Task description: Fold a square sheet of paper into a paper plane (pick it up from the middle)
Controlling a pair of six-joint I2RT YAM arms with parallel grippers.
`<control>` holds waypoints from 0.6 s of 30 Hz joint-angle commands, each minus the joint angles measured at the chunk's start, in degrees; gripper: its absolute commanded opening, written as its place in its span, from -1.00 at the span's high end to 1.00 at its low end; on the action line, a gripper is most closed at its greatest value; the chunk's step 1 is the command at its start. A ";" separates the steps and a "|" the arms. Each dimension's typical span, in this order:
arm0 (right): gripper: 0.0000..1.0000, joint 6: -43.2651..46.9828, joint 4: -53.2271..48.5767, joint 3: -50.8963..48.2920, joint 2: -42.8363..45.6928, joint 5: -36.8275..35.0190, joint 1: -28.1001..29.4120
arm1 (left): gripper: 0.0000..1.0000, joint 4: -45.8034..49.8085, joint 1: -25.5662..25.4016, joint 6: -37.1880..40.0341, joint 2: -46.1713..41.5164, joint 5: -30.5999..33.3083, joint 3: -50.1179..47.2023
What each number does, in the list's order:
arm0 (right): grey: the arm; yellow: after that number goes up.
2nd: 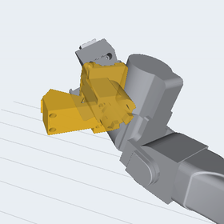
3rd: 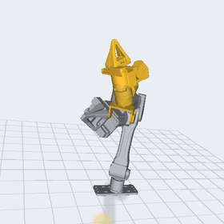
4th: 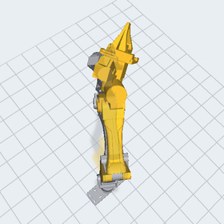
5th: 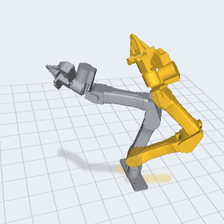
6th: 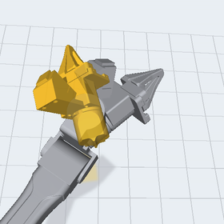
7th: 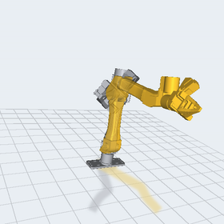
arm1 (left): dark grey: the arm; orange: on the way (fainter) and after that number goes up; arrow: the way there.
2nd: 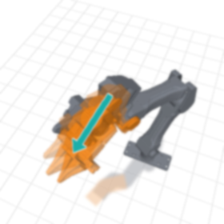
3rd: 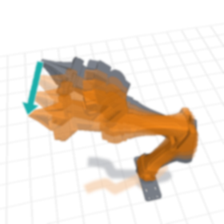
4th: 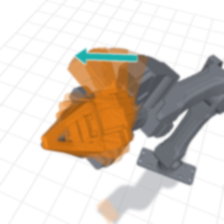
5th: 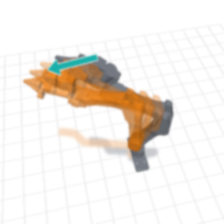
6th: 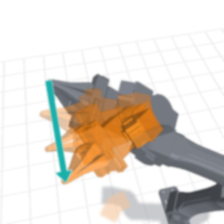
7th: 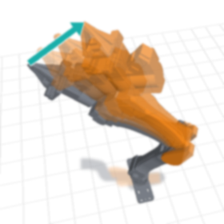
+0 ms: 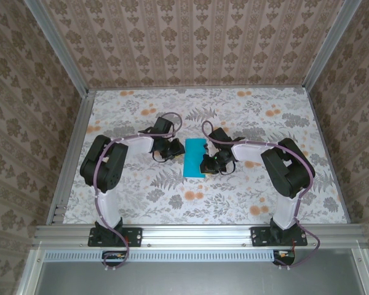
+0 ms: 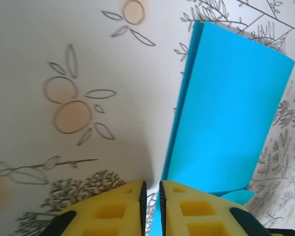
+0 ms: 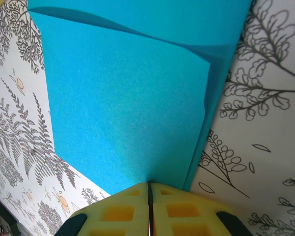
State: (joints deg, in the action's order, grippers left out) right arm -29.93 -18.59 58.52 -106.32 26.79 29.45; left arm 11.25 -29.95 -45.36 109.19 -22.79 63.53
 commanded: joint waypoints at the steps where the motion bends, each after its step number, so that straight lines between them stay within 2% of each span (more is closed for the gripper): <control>1: 0.80 0.70 -5.42 -1.02 -0.78 -5.79 -0.18 | 0.63 3.78 -0.22 3.18 -4.22 2.53 1.21; 6: 0.76 0.10 -4.14 0.90 1.13 -2.00 -0.14 | 0.63 -0.44 -3.06 1.16 -6.76 0.49 -1.42; 10: 0.74 -0.86 -3.48 2.27 2.97 -0.53 -0.21 | 0.68 -3.42 -5.77 -0.93 -5.15 -2.88 -2.14; 18: 0.75 -1.72 -2.50 2.67 2.88 0.52 -0.14 | 0.79 -3.82 -6.43 -1.56 -0.54 -4.11 -1.46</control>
State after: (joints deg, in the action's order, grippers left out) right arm -30.55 -19.88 60.03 -105.06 26.81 29.50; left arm 8.14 -36.67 -45.82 107.09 -25.54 62.54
